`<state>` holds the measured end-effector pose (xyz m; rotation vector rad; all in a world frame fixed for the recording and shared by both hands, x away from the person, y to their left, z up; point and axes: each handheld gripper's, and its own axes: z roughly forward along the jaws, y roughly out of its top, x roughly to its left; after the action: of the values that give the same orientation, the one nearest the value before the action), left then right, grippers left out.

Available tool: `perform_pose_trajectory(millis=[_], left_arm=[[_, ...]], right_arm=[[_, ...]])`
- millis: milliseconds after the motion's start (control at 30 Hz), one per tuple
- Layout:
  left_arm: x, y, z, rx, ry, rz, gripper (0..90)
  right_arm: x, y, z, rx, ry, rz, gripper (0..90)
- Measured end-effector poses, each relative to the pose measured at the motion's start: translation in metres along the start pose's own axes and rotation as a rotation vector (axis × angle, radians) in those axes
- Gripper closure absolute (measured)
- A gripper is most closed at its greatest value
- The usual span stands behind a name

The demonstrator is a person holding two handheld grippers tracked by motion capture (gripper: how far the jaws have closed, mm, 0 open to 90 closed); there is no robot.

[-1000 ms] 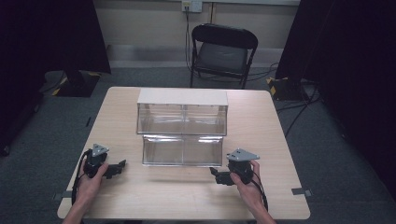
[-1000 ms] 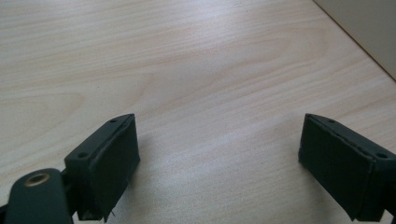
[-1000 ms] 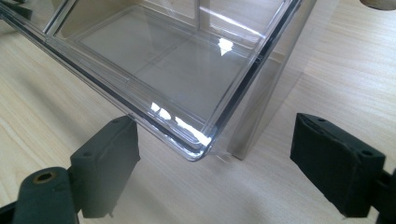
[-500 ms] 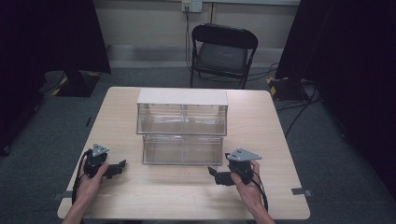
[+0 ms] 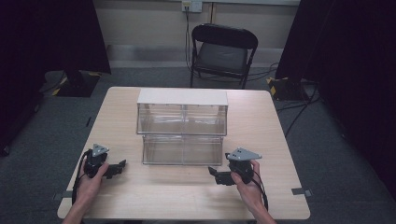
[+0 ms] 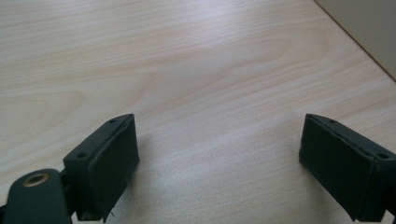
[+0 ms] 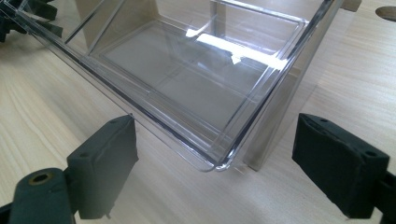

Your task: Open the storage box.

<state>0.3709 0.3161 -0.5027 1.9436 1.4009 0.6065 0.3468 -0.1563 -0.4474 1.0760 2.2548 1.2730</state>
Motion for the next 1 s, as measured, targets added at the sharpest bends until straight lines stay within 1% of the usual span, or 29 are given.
perform_pose_trajectory(millis=[133, 167, 433, 533, 733, 900, 1000], left_arm=[[0.0, -0.0001, 0.0001, -0.001, 0.0, 0.0, 11.3], [0.0, 0.0, 0.0, 0.0, 0.001, 0.001, 11.2], [0.0001, -0.0001, 0.0, 0.0, 0.0, 0.002, 11.3], [0.0, -0.0001, 0.0, -0.001, 0.0, 0.001, 11.3], [0.0, 0.0, 0.0, 0.001, 0.0, 0.001, 11.2], [0.0, 0.0, 0.0, 0.0, 0.0, 0.001, 11.3], [0.0, 0.0, 0.0, 0.0, 0.001, 0.001, 11.2]], right_arm=[[-0.0007, 0.0016, -0.0027, -0.01, 0.005, 0.001, 13.4], [-0.0009, 0.0019, -0.0032, -0.011, -0.004, 0.0, 13.3], [-0.0022, 0.0026, -0.0039, -0.015, 0.006, -0.003, 13.3], [-0.0008, 0.0031, -0.0055, -0.024, -0.001, -0.007, 13.3], [-0.0009, 0.0037, -0.0063, -0.026, 0.004, -0.003, 13.3], [0.0016, 0.0058, -0.0087, -0.047, 0.0, 0.002, 13.4], [0.0016, 0.006, -0.008, -0.044, 0.001, 0.001, 13.4]])
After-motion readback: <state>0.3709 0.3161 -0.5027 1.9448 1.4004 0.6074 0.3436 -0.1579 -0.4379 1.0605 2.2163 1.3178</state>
